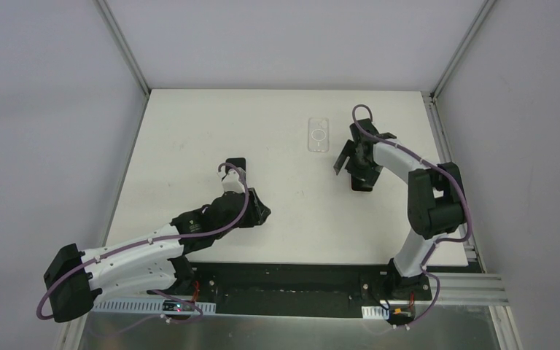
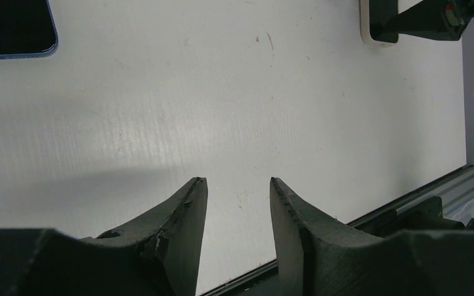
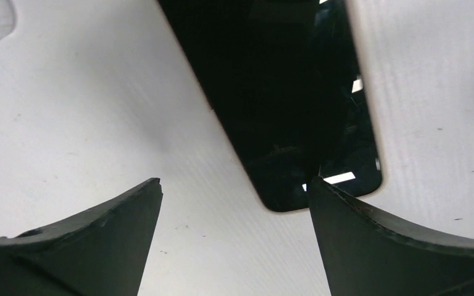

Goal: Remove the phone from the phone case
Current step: Move the phone to the center of the board.

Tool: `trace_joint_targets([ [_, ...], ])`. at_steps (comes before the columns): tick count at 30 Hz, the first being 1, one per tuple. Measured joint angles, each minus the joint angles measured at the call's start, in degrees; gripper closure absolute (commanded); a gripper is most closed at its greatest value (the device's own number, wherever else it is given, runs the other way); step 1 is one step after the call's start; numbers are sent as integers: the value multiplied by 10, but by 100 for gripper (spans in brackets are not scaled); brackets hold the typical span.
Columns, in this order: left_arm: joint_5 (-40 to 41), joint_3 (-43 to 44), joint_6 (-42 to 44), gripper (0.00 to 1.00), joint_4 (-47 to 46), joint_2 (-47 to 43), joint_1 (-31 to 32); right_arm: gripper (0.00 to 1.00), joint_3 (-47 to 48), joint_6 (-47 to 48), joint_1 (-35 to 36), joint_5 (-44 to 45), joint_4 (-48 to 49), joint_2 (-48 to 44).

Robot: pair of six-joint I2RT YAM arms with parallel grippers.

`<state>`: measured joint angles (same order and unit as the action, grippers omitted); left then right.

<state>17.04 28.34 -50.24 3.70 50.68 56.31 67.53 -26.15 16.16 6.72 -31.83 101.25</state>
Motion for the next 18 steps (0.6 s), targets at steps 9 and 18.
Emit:
trace_joint_targets([
  [9,0,1,0,57,0,7,0,4,9,-10,18,-1,3,0],
  [18,-1,7,1,57,0,17,0,4,-10,-38,-95,-9,10,-49],
])
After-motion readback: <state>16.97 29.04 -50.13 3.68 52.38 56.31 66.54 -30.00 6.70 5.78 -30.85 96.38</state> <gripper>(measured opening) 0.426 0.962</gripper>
